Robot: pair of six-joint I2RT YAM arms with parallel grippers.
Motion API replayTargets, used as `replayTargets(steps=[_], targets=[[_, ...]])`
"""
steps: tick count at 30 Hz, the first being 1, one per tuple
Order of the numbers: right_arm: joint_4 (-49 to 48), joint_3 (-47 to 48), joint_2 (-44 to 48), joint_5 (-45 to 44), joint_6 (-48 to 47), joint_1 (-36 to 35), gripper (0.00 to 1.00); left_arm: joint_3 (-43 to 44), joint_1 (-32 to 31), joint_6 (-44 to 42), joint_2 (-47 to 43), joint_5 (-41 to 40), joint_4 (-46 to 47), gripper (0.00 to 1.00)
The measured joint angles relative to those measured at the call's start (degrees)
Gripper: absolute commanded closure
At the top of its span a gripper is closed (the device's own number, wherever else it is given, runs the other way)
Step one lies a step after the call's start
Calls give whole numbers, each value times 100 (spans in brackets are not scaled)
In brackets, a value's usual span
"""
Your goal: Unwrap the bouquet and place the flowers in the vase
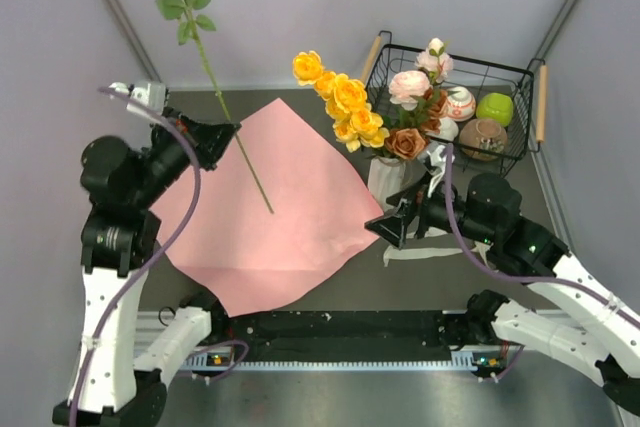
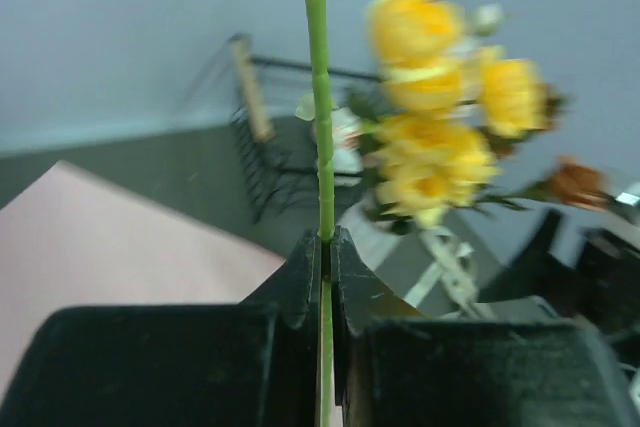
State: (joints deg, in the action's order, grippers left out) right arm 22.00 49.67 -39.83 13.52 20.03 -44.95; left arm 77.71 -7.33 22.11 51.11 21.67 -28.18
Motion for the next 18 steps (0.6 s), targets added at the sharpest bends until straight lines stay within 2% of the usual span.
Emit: replayTargets(steps=[4, 8, 12, 18], targets=[[-151, 452, -413, 481, -61, -330, 7, -415, -50, 879, -579, 1635, 1648, 100], [-323, 903, -710, 592, -118, -826, 10, -730, -472, 1591, -540, 2531, 2959, 100], [-577, 1517, -1062, 616, -90, -1056, 8, -767, -1650, 1539, -243, 2743, 3134, 100], [-695, 2402, -1250, -76, -28, -1054, 7, -780, -2723, 1150, 199, 2645, 2922, 100]])
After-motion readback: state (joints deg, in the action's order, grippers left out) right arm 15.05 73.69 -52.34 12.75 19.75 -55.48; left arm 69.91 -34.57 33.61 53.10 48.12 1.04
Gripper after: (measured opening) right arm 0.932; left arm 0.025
